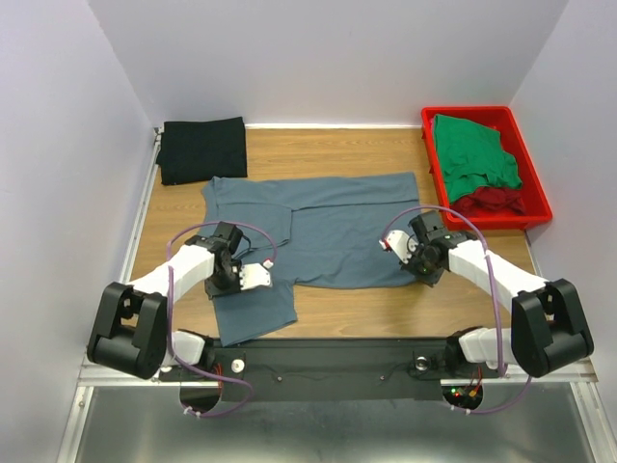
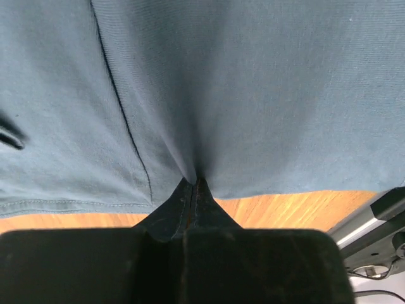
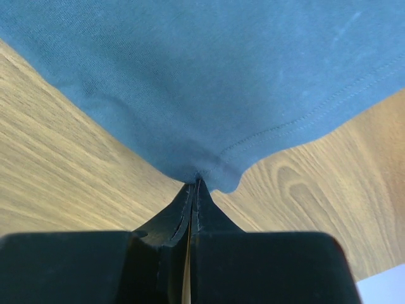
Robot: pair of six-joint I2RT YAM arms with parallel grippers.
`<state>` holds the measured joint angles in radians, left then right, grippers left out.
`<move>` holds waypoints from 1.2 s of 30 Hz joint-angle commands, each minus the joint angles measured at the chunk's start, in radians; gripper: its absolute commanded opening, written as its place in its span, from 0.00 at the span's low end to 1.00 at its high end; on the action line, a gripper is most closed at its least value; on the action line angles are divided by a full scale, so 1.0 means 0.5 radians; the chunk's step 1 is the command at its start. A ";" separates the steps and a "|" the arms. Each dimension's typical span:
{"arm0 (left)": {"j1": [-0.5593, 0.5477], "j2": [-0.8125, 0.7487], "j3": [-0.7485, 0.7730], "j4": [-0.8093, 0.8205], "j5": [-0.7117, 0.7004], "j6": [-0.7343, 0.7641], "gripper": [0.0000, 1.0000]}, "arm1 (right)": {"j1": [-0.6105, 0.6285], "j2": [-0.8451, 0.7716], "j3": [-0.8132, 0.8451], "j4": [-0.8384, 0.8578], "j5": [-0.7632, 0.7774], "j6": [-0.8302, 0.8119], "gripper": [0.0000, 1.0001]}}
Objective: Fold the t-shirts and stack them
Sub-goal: Fold the tshirt
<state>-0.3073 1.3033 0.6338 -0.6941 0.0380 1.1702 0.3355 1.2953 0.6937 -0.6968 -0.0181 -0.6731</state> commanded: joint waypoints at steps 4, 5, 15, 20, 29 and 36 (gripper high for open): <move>0.004 -0.256 0.030 -0.155 0.099 0.034 0.00 | 0.013 -0.194 0.143 -0.214 0.088 -0.028 0.01; 0.004 -0.281 0.039 -0.179 0.108 0.028 0.00 | 0.013 -0.225 0.150 -0.238 0.101 -0.034 0.01; 0.035 -0.459 0.248 -0.425 0.280 -0.027 0.00 | 0.010 -0.486 0.189 -0.469 0.177 -0.050 0.01; 0.157 -0.425 0.395 -0.492 0.311 0.034 0.00 | -0.011 -0.449 0.297 -0.469 0.205 -0.111 0.01; 0.396 -0.100 0.836 -0.591 0.510 0.132 0.00 | -0.250 -0.094 0.686 -0.444 0.055 -0.350 0.01; 0.473 0.188 1.162 -0.634 0.590 0.181 0.00 | -0.370 0.287 0.956 -0.414 -0.059 -0.442 0.01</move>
<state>-0.0864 1.3621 1.1320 -0.9634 0.2832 1.2316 0.1699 1.3697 1.0870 -0.9230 -0.0063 -0.8368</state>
